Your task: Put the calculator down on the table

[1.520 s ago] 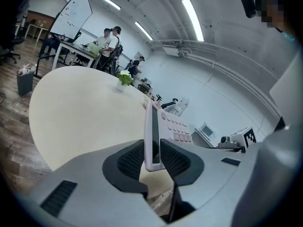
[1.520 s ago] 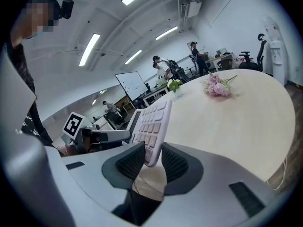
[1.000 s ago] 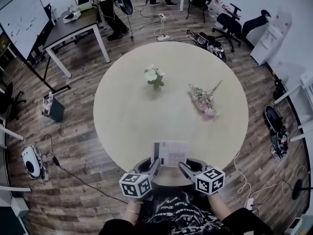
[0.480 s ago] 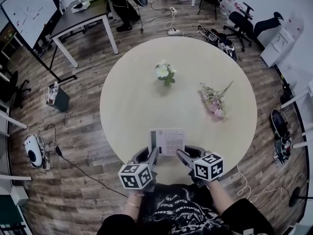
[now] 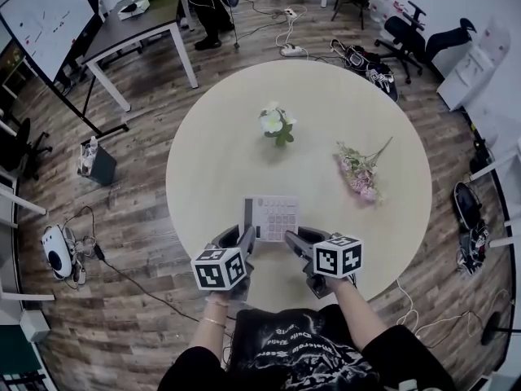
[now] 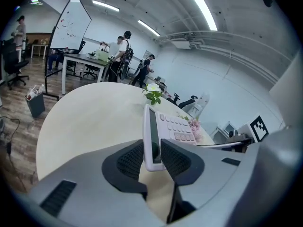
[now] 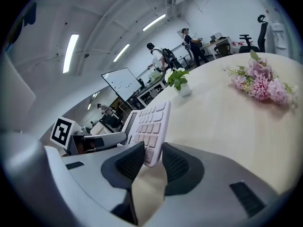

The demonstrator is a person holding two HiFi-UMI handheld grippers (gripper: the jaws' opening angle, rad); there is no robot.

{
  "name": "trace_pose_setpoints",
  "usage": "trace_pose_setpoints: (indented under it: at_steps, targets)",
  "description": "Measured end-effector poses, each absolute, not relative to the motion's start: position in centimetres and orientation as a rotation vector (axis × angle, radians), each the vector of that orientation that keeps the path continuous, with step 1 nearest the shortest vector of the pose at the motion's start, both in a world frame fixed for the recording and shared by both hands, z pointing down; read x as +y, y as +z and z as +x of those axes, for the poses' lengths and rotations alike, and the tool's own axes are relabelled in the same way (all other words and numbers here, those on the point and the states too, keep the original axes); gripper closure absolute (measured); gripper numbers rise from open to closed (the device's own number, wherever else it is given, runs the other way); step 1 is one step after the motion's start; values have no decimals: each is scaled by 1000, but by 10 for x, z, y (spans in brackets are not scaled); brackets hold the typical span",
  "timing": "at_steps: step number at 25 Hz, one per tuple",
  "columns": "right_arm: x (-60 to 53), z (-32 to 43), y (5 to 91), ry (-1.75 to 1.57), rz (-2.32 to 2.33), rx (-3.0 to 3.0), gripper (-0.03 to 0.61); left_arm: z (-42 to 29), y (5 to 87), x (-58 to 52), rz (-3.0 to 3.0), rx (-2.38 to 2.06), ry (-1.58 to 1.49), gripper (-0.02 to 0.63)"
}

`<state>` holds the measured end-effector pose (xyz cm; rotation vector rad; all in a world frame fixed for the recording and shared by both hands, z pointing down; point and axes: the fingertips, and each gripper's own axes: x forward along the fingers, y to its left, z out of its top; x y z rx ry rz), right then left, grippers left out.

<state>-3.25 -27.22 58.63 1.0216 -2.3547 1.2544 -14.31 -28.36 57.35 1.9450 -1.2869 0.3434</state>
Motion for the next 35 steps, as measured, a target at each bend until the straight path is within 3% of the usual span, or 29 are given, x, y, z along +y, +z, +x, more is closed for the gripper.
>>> trace_pose_setpoints:
  at_steps: [19, 35]
  targets:
    - [-350, -32, 644, 1527, 1149, -2165, 453, -140, 633, -374, 1874, -1174, 543, 486]
    - [-376, -32, 661, 1531, 1184, -2087, 443, -139, 648, -407, 1863, -1178, 630, 482]
